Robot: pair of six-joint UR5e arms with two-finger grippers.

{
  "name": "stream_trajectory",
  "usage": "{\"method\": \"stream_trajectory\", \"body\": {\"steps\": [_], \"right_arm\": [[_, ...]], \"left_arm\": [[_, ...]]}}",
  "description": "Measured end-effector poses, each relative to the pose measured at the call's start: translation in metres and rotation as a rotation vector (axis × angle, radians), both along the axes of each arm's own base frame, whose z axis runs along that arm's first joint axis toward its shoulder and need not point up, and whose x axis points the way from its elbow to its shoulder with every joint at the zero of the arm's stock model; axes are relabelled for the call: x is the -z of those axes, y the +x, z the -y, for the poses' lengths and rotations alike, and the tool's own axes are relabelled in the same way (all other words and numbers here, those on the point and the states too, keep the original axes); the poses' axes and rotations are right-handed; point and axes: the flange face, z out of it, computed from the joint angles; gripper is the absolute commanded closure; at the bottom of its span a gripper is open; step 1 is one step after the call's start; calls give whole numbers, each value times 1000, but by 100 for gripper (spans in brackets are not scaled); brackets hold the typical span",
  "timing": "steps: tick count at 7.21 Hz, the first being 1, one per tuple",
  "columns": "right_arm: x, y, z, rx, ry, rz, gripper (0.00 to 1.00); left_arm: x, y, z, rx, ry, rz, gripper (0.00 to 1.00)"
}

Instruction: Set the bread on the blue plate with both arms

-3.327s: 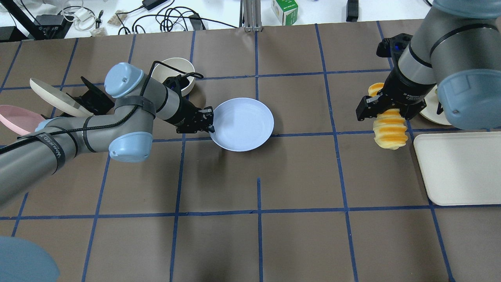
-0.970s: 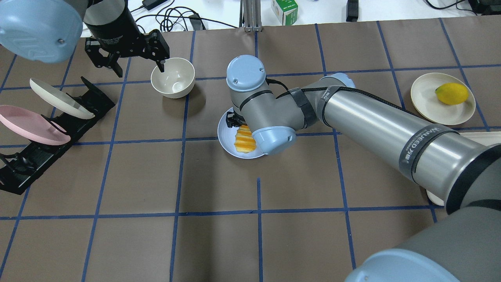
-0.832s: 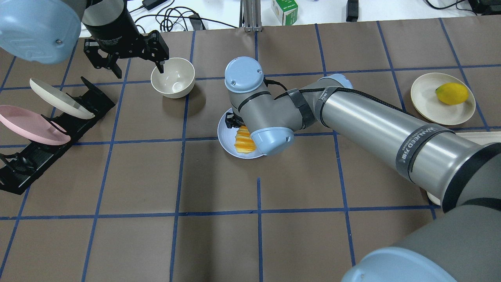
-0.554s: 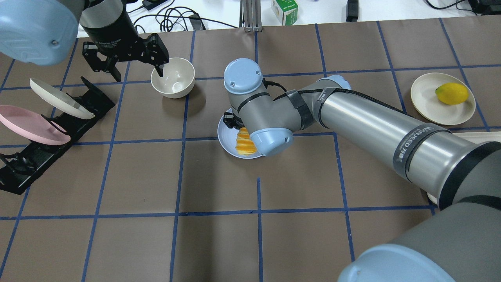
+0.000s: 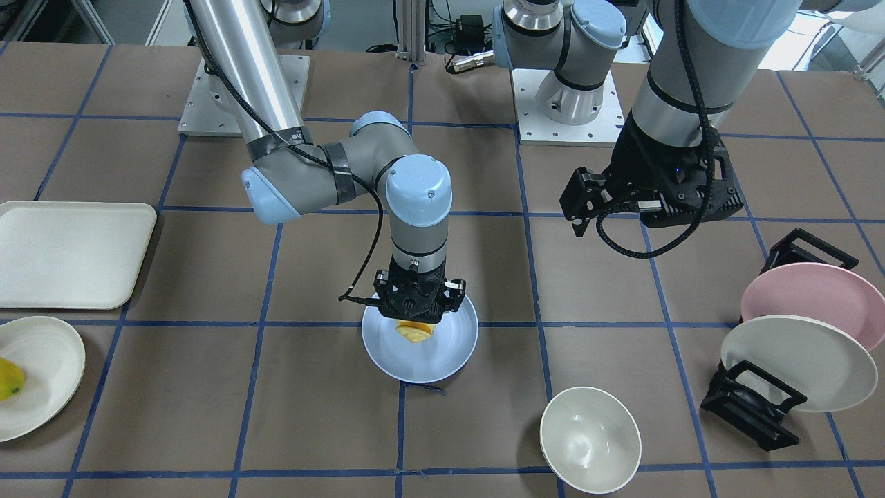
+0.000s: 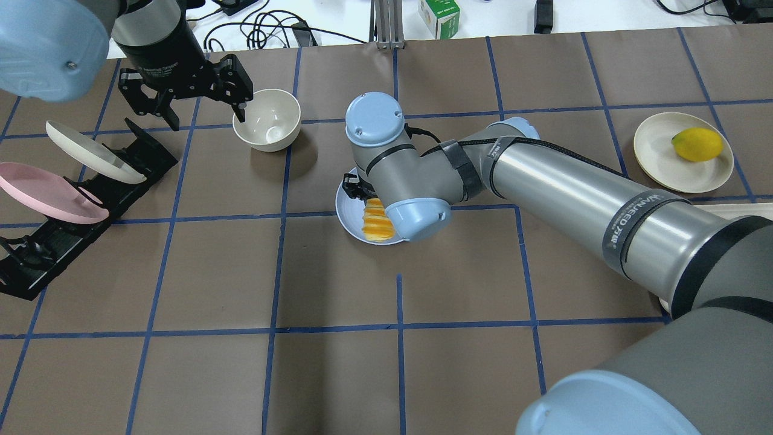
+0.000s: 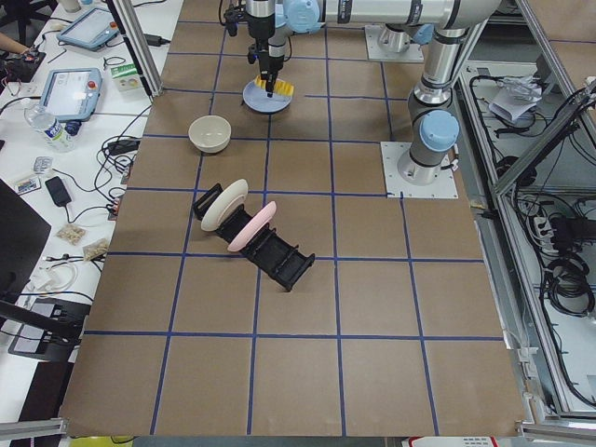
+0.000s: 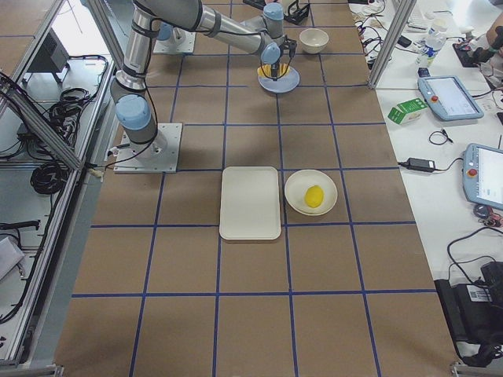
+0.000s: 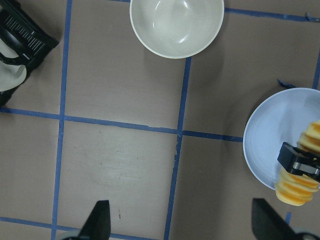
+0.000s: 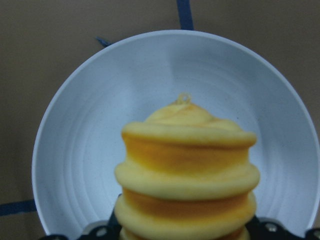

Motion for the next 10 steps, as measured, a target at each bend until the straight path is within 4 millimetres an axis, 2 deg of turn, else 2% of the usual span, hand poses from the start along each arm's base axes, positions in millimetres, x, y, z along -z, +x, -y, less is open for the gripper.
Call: {"method": "stream_trajectory", "body": {"steps": [3, 4, 5, 6, 8, 10], "right_arm": [[-2, 0, 0, -1, 0, 0, 0], [-10, -2, 5, -1, -10, 5, 0], [-30, -11, 12, -4, -22, 7, 0], [-57, -29, 17, -24, -18, -3, 0], [-122, -107, 25, -70, 34, -34, 0], [-180, -188, 11, -114, 103, -54, 0]], "left_arm": [[2, -4, 4, 6, -2, -13, 0], [3, -5, 6, 18, -2, -15, 0], [3, -6, 6, 25, -3, -15, 0], [3, -6, 5, 25, -3, -15, 0], [2, -7, 4, 19, -4, -15, 0], [2, -7, 3, 18, -4, -15, 0]]}}
